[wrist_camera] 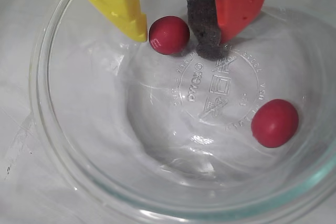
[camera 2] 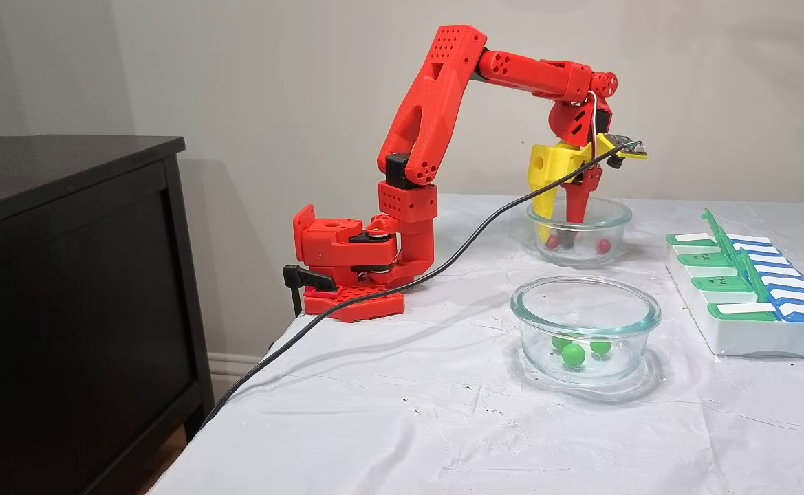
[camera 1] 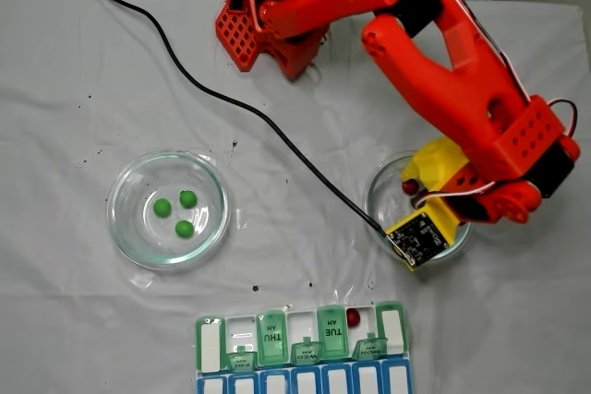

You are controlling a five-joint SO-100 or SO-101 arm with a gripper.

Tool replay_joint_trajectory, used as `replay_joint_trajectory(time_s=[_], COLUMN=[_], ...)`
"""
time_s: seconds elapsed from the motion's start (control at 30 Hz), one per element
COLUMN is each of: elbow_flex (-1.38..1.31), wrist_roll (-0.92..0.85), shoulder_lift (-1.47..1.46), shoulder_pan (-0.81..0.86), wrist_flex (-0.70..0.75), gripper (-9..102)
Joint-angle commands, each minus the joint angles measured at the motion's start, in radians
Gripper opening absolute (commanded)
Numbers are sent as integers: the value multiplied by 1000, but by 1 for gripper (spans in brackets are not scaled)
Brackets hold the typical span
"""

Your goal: Sort medicines into box.

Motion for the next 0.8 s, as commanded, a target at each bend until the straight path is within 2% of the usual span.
replay_joint_trajectory(time_s=[0.0, 0.13, 0.37, 0.77], elbow_flex=[-8, -15, -12, -87], wrist_roll=[2, 3, -6, -34], shoulder_lift=[15, -2, 11, 137], shoulder_pan=[-23, -18, -18, 55], wrist_flex=[8, 8, 8, -3], gripper=[12, 4, 0, 0])
